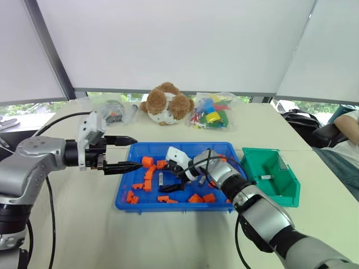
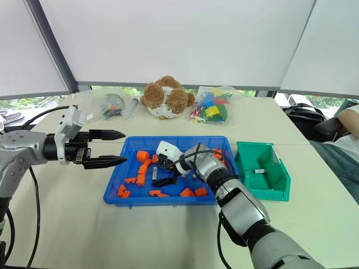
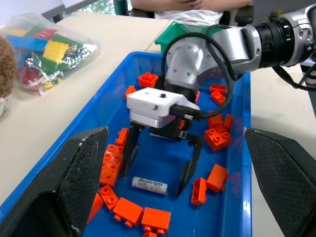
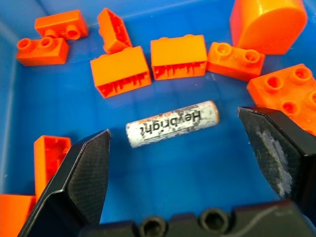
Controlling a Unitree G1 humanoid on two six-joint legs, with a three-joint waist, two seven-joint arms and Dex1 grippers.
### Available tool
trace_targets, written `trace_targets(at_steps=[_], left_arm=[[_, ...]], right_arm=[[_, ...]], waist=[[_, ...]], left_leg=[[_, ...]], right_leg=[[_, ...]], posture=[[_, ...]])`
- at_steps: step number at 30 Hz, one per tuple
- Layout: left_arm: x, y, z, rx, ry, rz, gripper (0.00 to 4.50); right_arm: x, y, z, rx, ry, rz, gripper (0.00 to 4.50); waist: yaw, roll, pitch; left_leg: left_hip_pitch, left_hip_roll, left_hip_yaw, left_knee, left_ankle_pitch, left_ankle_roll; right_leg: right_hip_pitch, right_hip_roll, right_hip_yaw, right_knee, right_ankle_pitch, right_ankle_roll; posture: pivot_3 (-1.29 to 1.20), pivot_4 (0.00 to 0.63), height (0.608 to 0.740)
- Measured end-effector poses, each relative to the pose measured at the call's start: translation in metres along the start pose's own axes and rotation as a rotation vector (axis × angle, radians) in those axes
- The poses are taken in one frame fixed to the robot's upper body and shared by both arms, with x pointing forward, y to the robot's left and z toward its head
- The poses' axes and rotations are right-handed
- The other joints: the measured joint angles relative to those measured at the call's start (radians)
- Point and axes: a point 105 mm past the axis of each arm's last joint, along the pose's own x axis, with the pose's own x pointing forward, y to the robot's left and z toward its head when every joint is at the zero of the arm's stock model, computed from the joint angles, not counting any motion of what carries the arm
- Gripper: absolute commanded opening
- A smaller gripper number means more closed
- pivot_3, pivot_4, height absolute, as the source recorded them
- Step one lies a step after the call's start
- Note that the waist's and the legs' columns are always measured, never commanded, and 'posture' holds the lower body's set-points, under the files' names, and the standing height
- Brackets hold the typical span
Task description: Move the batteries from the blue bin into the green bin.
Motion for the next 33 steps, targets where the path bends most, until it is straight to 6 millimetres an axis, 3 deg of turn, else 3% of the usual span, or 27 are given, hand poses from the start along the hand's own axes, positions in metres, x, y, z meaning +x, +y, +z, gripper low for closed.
trace_targets(at_steps=[2,4,11,13,16,22,25,27,33], left_arm=[[0.000,0.000,0.000,0.000,0.000,-0.001,4.50],[0.000,0.000,0.000,0.000,0.000,-0.001,4.50],[0.001,-0.001,-0.001,-0.001,0.002,-0.005,4.50],[0.003,-0.002,-0.001,0.000,0.003,-0.015,4.50],[0.004,-0.004,-0.001,0.000,0.004,-0.027,4.50],[0.015,-0.012,-0.006,-0.014,0.001,-0.089,4.50],[0.018,-0.012,-0.008,-0.022,-0.004,-0.111,4.50],[0.023,-0.012,-0.009,-0.031,-0.016,-0.129,4.50],[0.033,-0.012,-0.012,-0.038,-0.029,-0.174,4.50]], right_arm=[[0.002,0.001,0.000,0.005,-0.008,0.001,3.21],[0.002,0.000,0.000,0.002,-0.010,0.000,2.18],[0.002,0.001,0.001,0.034,-0.016,0.007,2.17],[-0.008,0.003,0.002,0.045,-0.039,0.008,2.17],[-0.052,0.003,-0.004,0.068,-0.072,-0.058,2.17],[-0.193,0.009,-0.017,0.150,-0.036,-0.396,2.17],[-0.250,0.023,-0.040,0.236,0.066,-0.557,2.17],[-0.269,0.035,-0.054,0.284,0.121,-0.609,2.17],[-0.276,0.051,-0.086,0.361,0.206,-0.626,2.17]], waist=[[-0.003,0.000,0.000],[-0.006,0.000,0.000],[-0.012,0.000,0.000],[-0.007,0.000,0.000],[0.014,0.001,0.001],[0.042,0.001,0.000],[0.045,0.000,0.000],[0.038,0.000,0.000],[0.037,0.001,0.000]], left_leg=[[0.000,0.000,0.000,0.000,0.000,0.000],[0.000,0.000,0.000,0.000,0.000,-0.001],[0.000,0.000,-0.001,0.000,0.001,-0.001],[-0.001,0.000,-0.001,0.000,0.001,-0.001],[-0.003,0.000,-0.001,0.000,0.001,-0.001],[-0.003,0.000,-0.002,0.000,0.000,-0.001],[-0.001,-0.001,-0.002,0.000,-0.003,0.005],[0.001,-0.001,-0.001,0.000,-0.003,0.006],[0.002,-0.002,-0.001,0.000,-0.003,0.006]], right_leg=[[0.000,0.000,0.000,0.000,0.000,0.000],[0.000,0.000,0.000,0.000,0.000,0.000],[0.000,0.000,0.000,0.001,0.000,0.000],[0.000,0.000,-0.001,0.001,0.000,0.000],[-0.001,-0.001,-0.001,0.000,0.000,0.000],[-0.001,0.000,-0.001,-0.002,0.000,0.000],[0.001,0.000,-0.001,-0.002,0.000,0.000],[0.002,0.001,0.002,-0.002,0.000,0.000],[0.002,0.001,0.003,-0.002,0.000,0.000]], posture=[[0.00,0.150,0.734],[0.00,0.150,0.734],[0.00,0.150,0.734],[0.00,0.150,0.734],[0.00,0.150,0.734],[0.00,0.150,0.734],[0.00,0.150,0.734],[0.00,0.150,0.734],[0.00,0.150,0.734]])
